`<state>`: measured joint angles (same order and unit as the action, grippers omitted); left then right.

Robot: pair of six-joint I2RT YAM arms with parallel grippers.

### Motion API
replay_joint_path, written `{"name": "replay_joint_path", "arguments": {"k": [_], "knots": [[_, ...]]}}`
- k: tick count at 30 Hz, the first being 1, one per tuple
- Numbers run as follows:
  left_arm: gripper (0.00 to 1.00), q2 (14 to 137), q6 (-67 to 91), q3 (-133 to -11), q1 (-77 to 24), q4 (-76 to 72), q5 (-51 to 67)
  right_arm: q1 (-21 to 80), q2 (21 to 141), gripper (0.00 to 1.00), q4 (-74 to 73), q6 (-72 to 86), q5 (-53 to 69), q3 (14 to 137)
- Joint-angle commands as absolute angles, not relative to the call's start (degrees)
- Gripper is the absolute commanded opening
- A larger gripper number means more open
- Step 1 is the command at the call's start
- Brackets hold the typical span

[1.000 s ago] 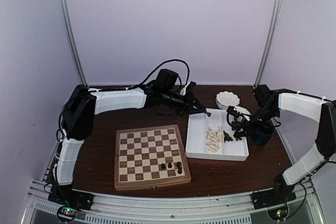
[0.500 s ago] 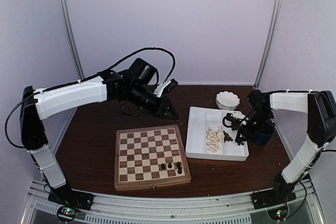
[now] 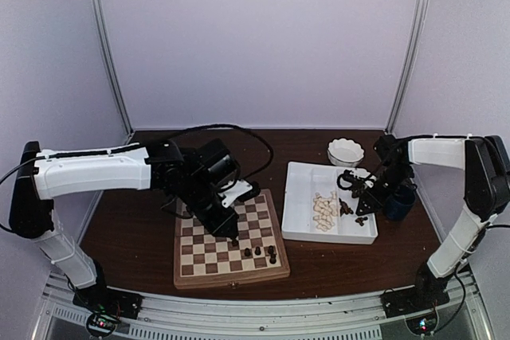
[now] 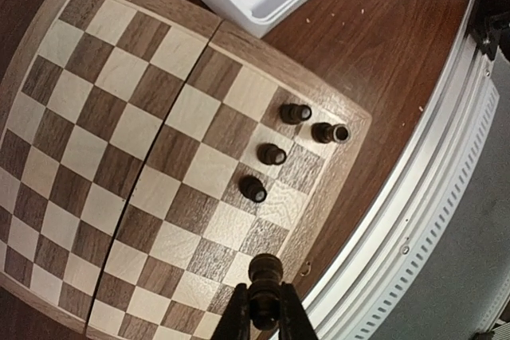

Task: Set up the chess pieces on the board
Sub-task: Place the chess pile in the storage box, then place the bishop on c8.

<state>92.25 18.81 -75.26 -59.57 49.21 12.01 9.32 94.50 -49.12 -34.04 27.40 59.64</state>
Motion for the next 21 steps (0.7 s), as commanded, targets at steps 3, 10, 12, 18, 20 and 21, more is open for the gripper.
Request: {"name": "replay_joint_path", "arguments": {"k": [3, 10, 12, 18, 20, 21], "knots": [[0.00, 93.2, 14.4, -74.1, -63.9, 50.9, 5.0, 9.4, 93.2, 0.36, -49.5, -33.0, 27.7, 60.2], [0.03, 96.9, 13.6, -74.9, -68.3, 51.3, -0.9, 9.3, 93.4, 0.36, -49.3, -33.2, 27.7, 59.7], [0.04, 97.8, 14.1, -74.9, -69.1, 51.1, -0.9, 9.3, 93.5, 0.36, -49.3, -33.2, 27.7, 59.8], [0.03, 99.8, 14.5, -74.6, -70.0, 50.3, -1.3, 9.3, 93.7, 0.36, -49.3, -33.3, 27.9, 59.8], [0.03, 100.0, 14.7, -74.2, -70.0, 49.8, -1.1, 9.4, 93.9, 0.36, -49.3, -33.3, 27.9, 59.8], [0.03, 100.0, 14.6, -74.0, -70.0, 49.4, -0.9, 9.3, 93.9, 0.36, -49.3, -33.3, 27.9, 59.7]]}}
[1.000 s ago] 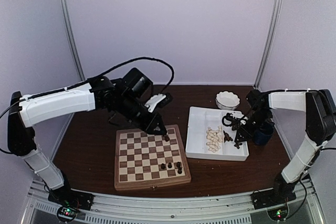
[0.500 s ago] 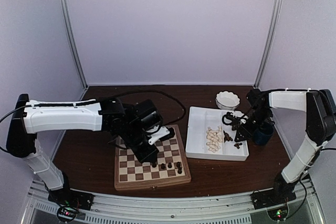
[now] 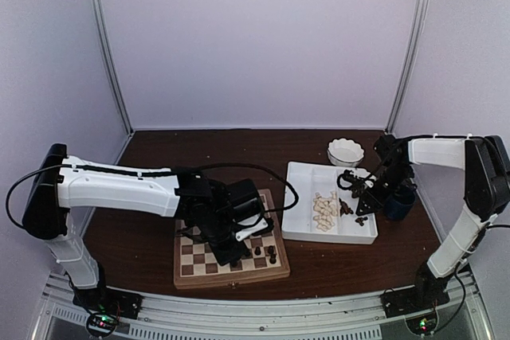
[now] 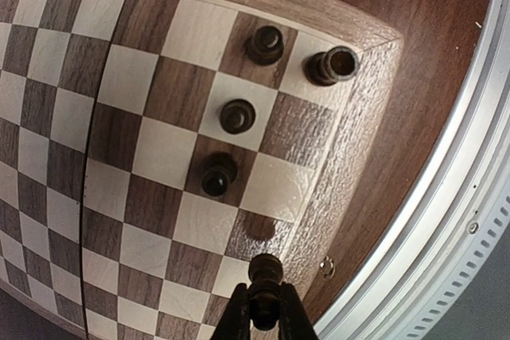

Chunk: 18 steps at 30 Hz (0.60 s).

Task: Set up the chess pieces on the board
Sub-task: Place the bishop on c8.

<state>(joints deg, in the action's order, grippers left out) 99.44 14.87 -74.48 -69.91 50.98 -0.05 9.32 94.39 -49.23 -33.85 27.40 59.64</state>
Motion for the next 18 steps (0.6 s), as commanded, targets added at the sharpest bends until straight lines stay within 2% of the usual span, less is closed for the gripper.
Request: {"name": "replay_joint_path", "arguments": {"k": [1, 18], "knots": [[0.04, 99.9, 14.6, -73.8, -70.0, 49.0, -0.9, 9.3, 93.9, 0.36, -49.3, -33.3, 27.9, 59.7], [0.03, 101.3, 14.1, -72.2, -70.0, 37.7, -0.5, 9.3, 93.6, 0.36, -49.4, -33.7, 27.4, 59.3]]}}
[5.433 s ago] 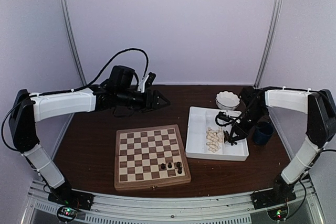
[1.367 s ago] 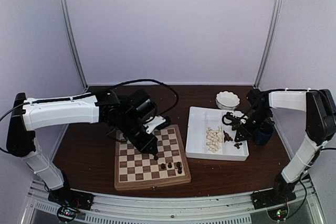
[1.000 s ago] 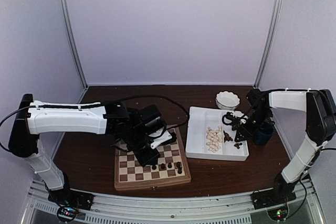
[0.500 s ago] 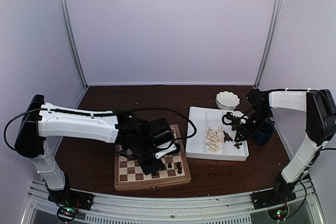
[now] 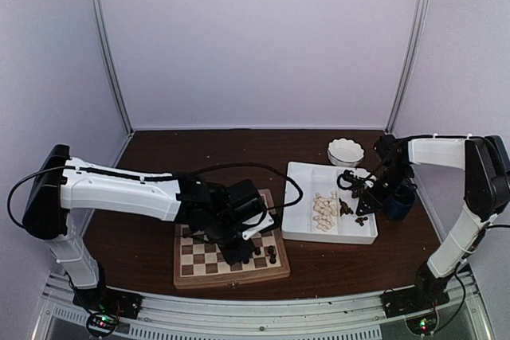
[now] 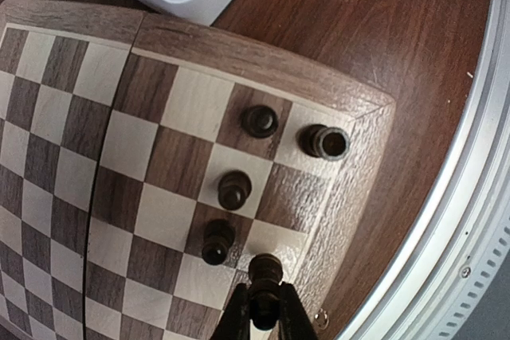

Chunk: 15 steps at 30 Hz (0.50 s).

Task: Set up the chess pieces on the board
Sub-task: Place the bishop on c8.

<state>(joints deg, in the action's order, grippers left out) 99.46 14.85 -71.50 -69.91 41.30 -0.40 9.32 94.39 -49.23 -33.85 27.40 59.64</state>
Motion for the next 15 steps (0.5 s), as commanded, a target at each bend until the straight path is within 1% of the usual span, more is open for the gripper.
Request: {"name": "replay_joint_path", "arguments": {"k": [1, 15], "knots": [[0.03, 101.7, 14.0, -72.5, -70.0, 38.0, -0.5, 9.3, 93.5, 0.36, -49.4, -33.7, 27.3, 59.2], [0.04, 102.4, 13.4, -73.3, -70.0, 39.1, 0.0, 9.3, 93.9, 0.36, -49.4, -33.8, 27.4, 59.1]]}}
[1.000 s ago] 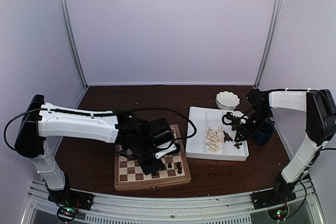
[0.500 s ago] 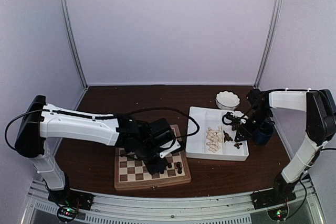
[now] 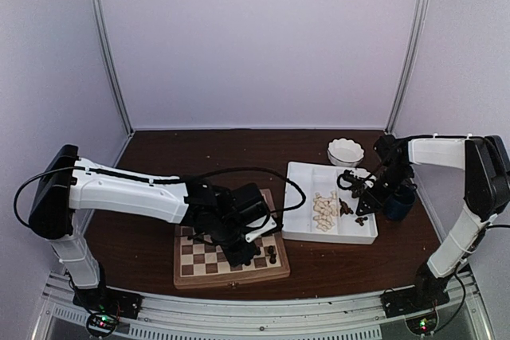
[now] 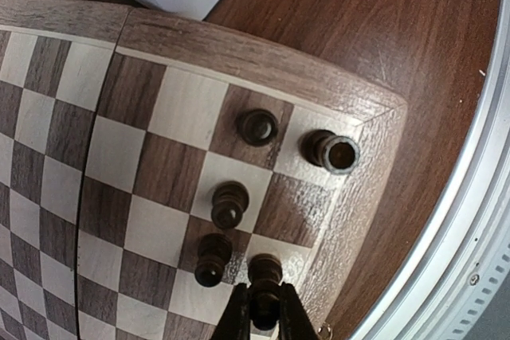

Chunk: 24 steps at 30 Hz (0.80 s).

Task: Set up the chess pieces on the board
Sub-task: Place the bishop on c8.

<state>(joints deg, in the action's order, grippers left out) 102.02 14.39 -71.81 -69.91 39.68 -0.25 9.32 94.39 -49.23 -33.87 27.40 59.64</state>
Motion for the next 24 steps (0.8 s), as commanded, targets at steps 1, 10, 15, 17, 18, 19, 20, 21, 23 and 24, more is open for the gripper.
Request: {"name": "replay_joint_path", "arguments": {"k": [1, 10, 15, 17, 18, 19, 20, 21, 23, 24], "knots": [[0.04, 102.1, 13.5, -73.1, -70.0, 39.1, 0.0, 9.3, 93.9, 0.36, -49.3, -33.9, 27.4, 59.1], [0.04, 100.3, 13.3, -71.5, -70.0, 38.5, 2.1, 9.3, 94.0, 0.36, -49.3, -33.9, 27.5, 59.0], [0.03, 100.1, 13.2, -71.3, -70.0, 38.5, 2.4, 9.3, 93.9, 0.36, -49.4, -33.9, 27.5, 59.0], [0.03, 99.8, 13.3, -71.2, -70.0, 38.5, 2.4, 9.3, 93.9, 0.36, -49.4, -33.9, 27.5, 58.9], [0.04, 99.7, 13.4, -71.1, -70.1, 38.4, 2.3, 9.3, 93.9, 0.36, -49.3, -34.0, 27.5, 58.9], [0.04, 99.7, 13.5, -71.0, -70.1, 38.5, 2.3, 9.3, 93.9, 0.36, -49.3, -33.9, 27.6, 58.9], [0.05, 99.7, 13.5, -70.9, -70.1, 38.5, 2.3, 9.3, 94.0, 0.36, -49.3, -33.9, 27.6, 58.9], [0.06, 99.8, 13.5, -70.8, -70.1, 38.5, 2.3, 9.3, 94.0, 0.36, -49.3, -34.0, 27.6, 59.0], [0.12, 99.9, 13.7, -70.9, -70.1, 38.5, 2.3, 9.3, 94.0, 0.36, -49.4, -33.9, 27.7, 59.0], [0.14, 99.8, 13.7, -70.9, -70.1, 38.6, 2.2, 9.3, 94.0, 0.36, -49.4, -33.9, 27.6, 59.1]]}}
